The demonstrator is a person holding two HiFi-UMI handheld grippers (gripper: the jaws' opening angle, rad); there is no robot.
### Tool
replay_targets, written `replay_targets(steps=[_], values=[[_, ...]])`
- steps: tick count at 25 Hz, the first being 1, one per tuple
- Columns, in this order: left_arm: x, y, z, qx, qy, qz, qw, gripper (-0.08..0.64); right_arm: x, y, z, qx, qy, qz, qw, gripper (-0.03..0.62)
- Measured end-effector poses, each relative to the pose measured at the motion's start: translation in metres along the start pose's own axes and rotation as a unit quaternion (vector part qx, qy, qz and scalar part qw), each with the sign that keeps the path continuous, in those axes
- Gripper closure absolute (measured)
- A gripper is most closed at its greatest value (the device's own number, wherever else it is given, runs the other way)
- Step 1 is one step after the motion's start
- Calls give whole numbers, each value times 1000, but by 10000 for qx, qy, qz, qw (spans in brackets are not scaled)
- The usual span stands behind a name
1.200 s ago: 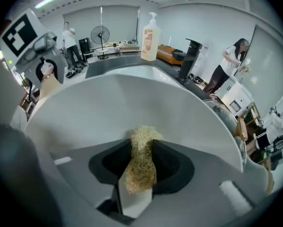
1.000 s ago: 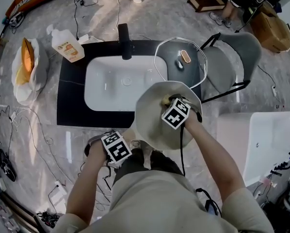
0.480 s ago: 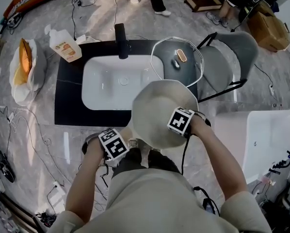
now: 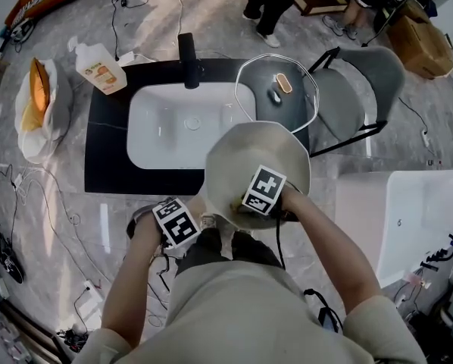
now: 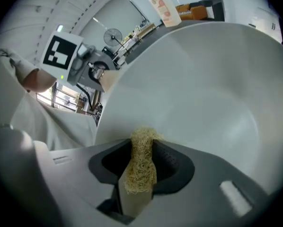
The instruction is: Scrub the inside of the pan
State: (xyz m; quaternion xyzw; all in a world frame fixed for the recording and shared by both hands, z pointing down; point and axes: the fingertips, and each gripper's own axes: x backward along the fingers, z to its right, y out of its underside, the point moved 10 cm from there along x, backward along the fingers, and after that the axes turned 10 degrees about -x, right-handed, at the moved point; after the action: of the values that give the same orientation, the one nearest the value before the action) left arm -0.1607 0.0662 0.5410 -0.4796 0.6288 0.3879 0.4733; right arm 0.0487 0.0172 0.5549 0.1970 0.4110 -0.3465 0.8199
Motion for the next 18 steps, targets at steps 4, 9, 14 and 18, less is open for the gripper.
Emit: replay_targets(steps=[4,9,14,18], values=[[0,0,-1,1,-2,1,10000,479,-1,-22,0,219,173,809,9963,446],[0,0,1,22,45,-11,10000,479,3,-37,4,415,712,1587,9839,442],[-1,0,0,40,89,-17,10000,479,10,-43,14,748,1834,1834,9629,442],[0,0,-1,48,126,-29,9999,480,18,-37,31,1404,2964,1474,9331,443]])
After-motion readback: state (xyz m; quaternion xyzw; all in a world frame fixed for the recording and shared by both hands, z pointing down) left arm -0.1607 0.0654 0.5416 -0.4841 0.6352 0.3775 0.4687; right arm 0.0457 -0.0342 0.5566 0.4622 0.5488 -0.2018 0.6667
